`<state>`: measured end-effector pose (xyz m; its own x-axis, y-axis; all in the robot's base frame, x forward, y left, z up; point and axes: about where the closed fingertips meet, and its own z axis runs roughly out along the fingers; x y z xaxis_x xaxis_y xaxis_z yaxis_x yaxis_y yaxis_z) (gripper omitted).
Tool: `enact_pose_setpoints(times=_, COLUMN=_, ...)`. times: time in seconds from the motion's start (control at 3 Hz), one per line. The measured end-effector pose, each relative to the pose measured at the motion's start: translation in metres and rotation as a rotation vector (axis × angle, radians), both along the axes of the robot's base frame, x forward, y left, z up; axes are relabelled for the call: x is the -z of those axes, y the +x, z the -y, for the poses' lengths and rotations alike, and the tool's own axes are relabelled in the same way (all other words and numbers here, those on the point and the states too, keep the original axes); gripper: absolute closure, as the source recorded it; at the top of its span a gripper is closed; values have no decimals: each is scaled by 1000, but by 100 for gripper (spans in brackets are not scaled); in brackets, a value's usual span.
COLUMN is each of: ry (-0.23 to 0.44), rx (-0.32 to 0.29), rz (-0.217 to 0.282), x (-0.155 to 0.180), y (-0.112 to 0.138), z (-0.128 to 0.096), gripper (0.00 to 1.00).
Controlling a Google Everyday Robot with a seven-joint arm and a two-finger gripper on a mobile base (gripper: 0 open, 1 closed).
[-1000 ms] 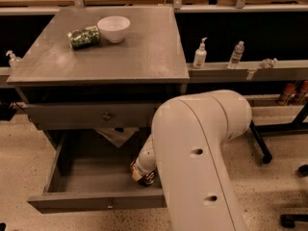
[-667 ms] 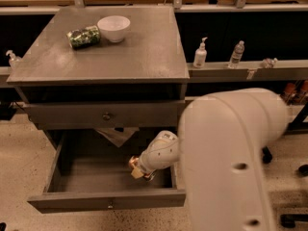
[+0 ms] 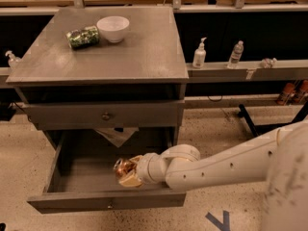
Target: Pick orange can from middle drawer and place on counter
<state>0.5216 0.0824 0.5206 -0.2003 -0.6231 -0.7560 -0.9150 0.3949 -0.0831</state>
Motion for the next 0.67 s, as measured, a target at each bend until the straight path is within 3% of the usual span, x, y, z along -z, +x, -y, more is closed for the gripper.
enact_pose_setpoints(times=0.33, ry=68, rx=-119, rz=104, x=-31, y=-17, z=-17, gripper=100)
enact_pose_setpoints(times=0.67, ry=69, rx=-119, rz=104, x=-31, y=-17, z=-17, gripper=100)
